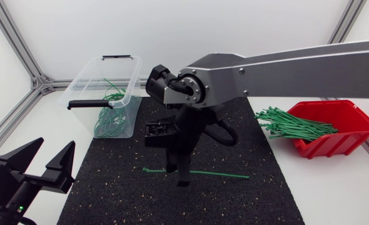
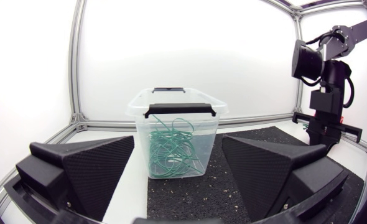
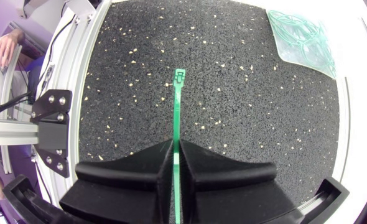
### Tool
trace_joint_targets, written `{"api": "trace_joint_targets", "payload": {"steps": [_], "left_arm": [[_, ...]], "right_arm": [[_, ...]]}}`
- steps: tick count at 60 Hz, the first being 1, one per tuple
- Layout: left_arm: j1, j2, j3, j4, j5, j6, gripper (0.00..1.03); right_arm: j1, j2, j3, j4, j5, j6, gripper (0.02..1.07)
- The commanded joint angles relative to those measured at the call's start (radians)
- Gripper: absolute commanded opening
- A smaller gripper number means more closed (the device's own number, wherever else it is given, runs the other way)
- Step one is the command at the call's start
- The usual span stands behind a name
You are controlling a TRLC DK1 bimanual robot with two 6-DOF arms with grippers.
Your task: Take a green cable tie from the red box, thread the tail through the head to close it, then place it in the transparent bin on the left.
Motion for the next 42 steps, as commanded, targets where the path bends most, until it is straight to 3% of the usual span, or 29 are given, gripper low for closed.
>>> {"api": "trace_joint_targets", "payload": {"steps": [1,16,22,28,31,42], "left_arm": [[-0.035,-0.007,-0.018,-0.023,-0.001,0.007,0.96],[-0.027,0.134,0.125,-0.083,0.029,0.026,0.91],[0.008,0.220,0.197,-0.118,0.110,0.026,0.90],[0.057,0.286,0.252,-0.118,0.248,0.024,0.87],[0.057,0.320,0.281,-0.121,0.314,0.021,0.83],[0.044,0.422,0.390,-0.118,0.424,0.024,0.83]], "right_arm": [[-0.021,-0.030,0.038,-0.042,-0.025,0.031,0.08],[-0.090,-0.073,0.104,-0.153,-0.142,0.062,0.08],[-0.102,-0.090,0.128,-0.172,-0.166,0.076,0.08],[-0.125,-0.092,0.167,-0.202,-0.201,0.089,0.08],[-0.136,-0.095,0.190,-0.225,-0.224,0.091,0.08],[-0.180,-0.096,0.271,-0.258,-0.275,0.105,0.08]]}}
